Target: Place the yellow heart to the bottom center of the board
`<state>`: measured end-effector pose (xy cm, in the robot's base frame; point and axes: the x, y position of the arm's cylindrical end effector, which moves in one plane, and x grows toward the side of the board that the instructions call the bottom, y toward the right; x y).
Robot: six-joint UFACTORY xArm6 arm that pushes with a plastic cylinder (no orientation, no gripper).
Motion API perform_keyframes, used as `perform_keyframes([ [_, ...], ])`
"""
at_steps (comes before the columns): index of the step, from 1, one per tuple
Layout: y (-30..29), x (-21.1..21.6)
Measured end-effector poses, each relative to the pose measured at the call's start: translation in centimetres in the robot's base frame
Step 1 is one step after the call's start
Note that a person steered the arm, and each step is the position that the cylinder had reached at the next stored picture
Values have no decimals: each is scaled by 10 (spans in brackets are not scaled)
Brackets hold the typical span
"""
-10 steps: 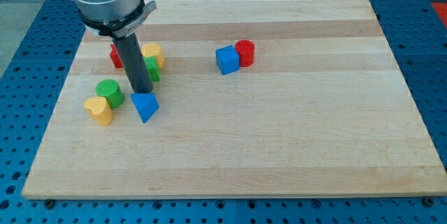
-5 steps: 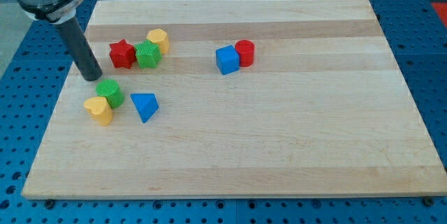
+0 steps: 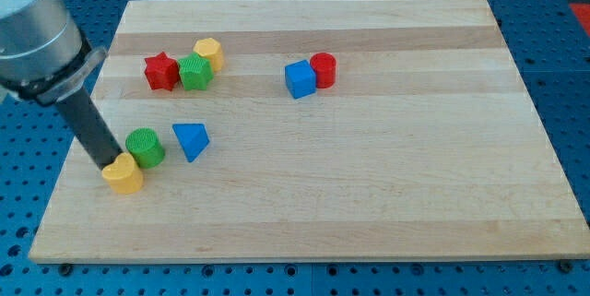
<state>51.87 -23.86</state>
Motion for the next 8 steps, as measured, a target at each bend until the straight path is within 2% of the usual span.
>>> perform_keyframes([
  [2, 0, 12],
  [3, 26, 46],
  [4, 84, 96],
  [5, 97, 100],
  [6, 99, 98],
  [8, 51, 97],
])
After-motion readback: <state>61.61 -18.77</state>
